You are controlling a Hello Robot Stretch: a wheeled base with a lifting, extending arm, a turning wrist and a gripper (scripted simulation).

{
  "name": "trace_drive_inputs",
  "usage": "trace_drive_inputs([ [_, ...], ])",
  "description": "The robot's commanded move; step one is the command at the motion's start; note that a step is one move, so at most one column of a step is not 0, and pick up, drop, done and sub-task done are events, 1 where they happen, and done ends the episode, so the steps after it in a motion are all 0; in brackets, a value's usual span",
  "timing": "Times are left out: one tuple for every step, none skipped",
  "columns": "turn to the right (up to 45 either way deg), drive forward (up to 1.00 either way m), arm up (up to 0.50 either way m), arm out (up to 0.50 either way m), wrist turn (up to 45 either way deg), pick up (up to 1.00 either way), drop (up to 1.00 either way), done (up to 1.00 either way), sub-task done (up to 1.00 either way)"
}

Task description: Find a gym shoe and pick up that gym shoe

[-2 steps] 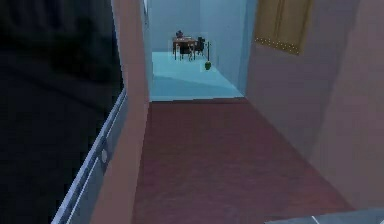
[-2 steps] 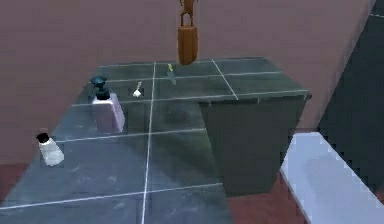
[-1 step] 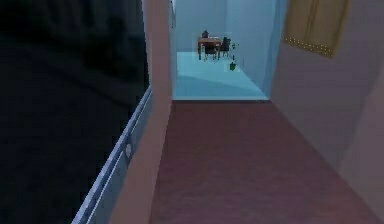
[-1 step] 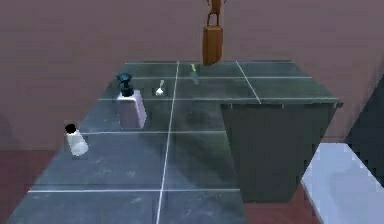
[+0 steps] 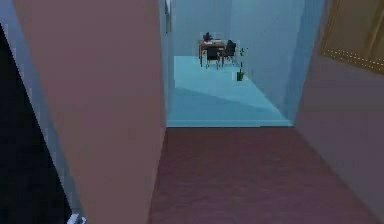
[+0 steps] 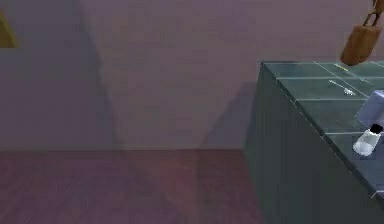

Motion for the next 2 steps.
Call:
trace_drive_inputs([
  [0.0,1.0,0.0,0.0,0.0,0.0,0.0,0.0,0.0],
  [0.0,1.0,0.0,0.0,0.0,0.0,0.0,0.0,0.0],
])
